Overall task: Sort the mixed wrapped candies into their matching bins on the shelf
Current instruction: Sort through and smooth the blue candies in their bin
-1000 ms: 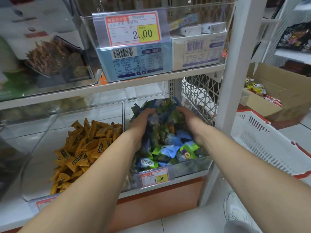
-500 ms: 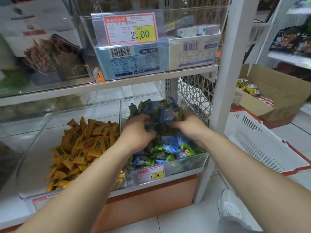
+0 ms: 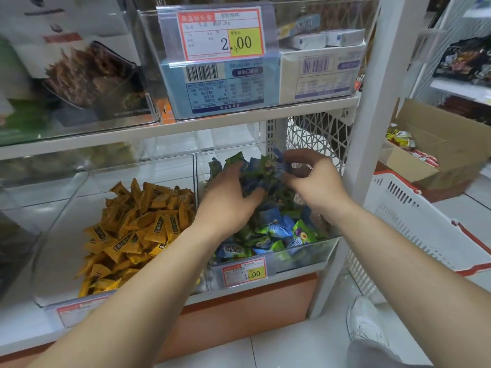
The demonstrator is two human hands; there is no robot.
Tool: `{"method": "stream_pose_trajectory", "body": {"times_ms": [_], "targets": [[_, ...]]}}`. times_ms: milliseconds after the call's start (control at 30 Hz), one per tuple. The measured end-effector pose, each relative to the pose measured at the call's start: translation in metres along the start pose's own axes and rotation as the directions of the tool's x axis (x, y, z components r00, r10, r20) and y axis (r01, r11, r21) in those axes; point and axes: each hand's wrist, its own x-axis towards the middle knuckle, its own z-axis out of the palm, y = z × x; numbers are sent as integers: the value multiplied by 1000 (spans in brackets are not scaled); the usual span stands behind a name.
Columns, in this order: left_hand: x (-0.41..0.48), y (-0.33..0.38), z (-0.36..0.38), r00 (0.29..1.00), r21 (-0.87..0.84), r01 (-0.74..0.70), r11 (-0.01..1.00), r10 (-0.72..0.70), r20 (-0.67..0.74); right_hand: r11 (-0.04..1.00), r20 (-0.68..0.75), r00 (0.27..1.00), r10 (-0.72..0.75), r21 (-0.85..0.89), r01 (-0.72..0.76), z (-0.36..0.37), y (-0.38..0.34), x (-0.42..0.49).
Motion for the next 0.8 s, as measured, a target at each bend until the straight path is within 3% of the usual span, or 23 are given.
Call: {"method": "stream_pose_trajectory", "body": {"times_ms": [33,133,267,367,433,500,567,633,800], "targets": [[1,3,-2,999,-178,26,984,-30,-22,998,28,1000,1,61,-2,2,-3,-2],[2,11,-5,989,-600,146,787,-137,61,987,117,993,-11,163,-8,12,-12,-11],[2,5,-10,986,-662,160,732,-156,66,989,197,980,-37,146,8,20,-17,-16],[6,-8,-18,989,-458,95,884,-135,-54,997,168,986,5,74,-18,18,-15,-12],[4,-18,-28,986,-100,-15,995,-2,-165,994,83,996,13,-113,-3,12,-10,-6],[0,-26,-36,977,353,-109,929,165,-133,956,86,996,39,-293,-12,5,-2,-1],[-3,-31,-37,982,646,-130,752,186,-19,908,188,972,141,-415,-51,3,7,1],[-6,-33,-34,991,710,-109,696,131,24,846,279,930,238,-530,-57,6,17,0],[0,-19,-23,975,569,-213,794,212,69,719,321,854,410,-689,-86,21,25,7]]}}
